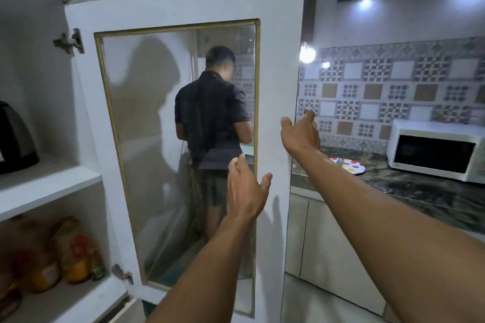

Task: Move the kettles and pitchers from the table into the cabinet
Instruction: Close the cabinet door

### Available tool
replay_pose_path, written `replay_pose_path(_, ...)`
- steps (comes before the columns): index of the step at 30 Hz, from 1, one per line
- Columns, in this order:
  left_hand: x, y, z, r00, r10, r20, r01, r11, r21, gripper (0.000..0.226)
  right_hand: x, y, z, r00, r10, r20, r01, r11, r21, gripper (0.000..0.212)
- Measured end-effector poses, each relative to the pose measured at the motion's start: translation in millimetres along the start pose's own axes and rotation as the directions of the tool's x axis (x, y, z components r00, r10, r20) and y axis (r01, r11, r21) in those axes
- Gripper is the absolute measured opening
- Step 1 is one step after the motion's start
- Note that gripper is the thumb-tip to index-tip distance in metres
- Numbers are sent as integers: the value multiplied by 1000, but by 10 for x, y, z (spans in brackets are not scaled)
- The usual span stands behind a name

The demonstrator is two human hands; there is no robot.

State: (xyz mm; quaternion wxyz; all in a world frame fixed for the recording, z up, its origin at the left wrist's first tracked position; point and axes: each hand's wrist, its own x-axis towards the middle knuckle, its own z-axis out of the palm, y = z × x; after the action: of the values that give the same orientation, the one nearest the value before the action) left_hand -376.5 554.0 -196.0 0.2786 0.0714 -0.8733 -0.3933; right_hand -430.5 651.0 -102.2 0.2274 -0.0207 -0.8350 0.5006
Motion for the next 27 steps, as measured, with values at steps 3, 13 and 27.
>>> replay_pose_path(3,2,131,186,1000,-1,-7,1,1000,5,73,99,74,33,990,-30,138,23,998,55,51)
replay_pose_path(13,-254,225,165,995,13,-101,-2,995,104,96,-163,117,-163,983,-126,135,95,972,213,35)
replay_pose_path(27,-1293,162,-1211,921,45,-387,-22,998,63,95,-1976,-778,-500,869,-467,163,410,865,290,45)
